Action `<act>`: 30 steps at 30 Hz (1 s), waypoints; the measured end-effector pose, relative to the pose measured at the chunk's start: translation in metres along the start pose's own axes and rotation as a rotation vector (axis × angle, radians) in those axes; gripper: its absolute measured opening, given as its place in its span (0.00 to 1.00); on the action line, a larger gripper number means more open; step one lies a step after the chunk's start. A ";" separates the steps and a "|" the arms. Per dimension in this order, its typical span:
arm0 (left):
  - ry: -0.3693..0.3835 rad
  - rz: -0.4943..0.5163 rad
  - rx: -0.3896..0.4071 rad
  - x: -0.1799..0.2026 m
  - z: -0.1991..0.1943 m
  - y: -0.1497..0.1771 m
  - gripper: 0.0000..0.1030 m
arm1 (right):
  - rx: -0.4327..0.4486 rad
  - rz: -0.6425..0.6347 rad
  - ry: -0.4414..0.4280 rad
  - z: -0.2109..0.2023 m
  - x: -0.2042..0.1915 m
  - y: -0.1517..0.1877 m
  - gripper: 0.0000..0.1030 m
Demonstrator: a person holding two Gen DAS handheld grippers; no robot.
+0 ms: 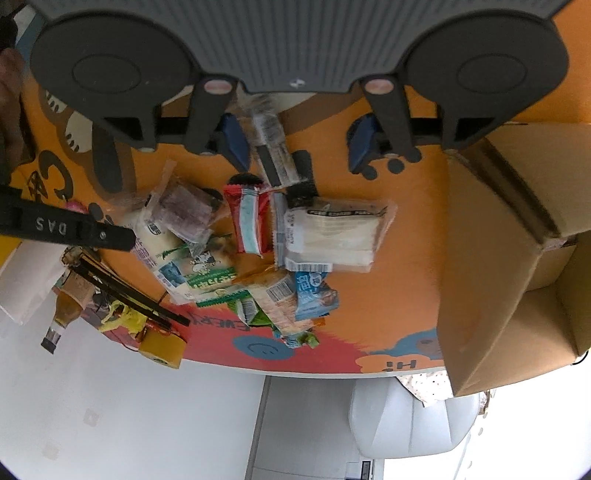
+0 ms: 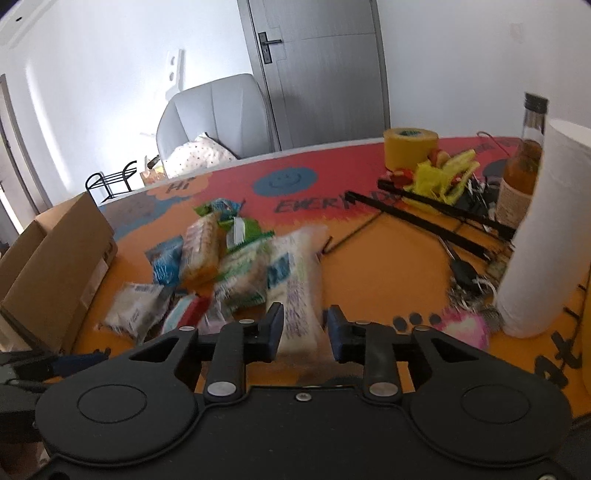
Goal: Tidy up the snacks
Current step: 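Grasp the small clear snack bar with the left tool while the right tool grasps the white Runfu cake bag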
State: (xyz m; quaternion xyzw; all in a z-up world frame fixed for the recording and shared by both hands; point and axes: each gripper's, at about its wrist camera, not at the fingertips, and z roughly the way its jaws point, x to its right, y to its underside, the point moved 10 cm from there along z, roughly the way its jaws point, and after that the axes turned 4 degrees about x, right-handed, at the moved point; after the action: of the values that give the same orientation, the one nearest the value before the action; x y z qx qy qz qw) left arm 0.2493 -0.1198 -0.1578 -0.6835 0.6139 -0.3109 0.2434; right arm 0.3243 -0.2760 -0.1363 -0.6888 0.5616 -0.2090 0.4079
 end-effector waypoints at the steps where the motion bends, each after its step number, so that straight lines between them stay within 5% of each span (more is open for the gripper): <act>1: 0.001 0.001 0.002 -0.001 0.000 0.000 0.42 | -0.005 -0.001 0.000 0.004 -0.002 0.000 0.37; 4: -0.008 -0.008 -0.001 -0.007 0.001 -0.002 0.20 | -0.015 -0.017 0.004 0.014 -0.006 0.002 0.46; 9: 0.006 -0.038 0.004 -0.014 0.001 -0.004 0.18 | -0.039 -0.036 -0.001 0.024 -0.009 0.010 0.49; 17: 0.007 0.007 -0.003 -0.008 0.002 -0.004 0.22 | -0.072 -0.045 0.010 0.012 -0.005 0.023 0.37; 28: 0.017 0.061 0.008 -0.003 -0.003 0.004 0.25 | -0.135 0.007 0.021 -0.016 -0.005 0.036 0.43; 30: 0.019 0.049 0.008 -0.005 -0.004 0.004 0.18 | -0.128 0.006 0.029 -0.014 -0.006 0.034 0.44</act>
State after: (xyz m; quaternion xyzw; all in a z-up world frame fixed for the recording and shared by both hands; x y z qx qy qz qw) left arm 0.2435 -0.1150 -0.1585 -0.6644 0.6313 -0.3139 0.2479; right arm 0.2918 -0.2761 -0.1539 -0.7087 0.5817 -0.1814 0.3555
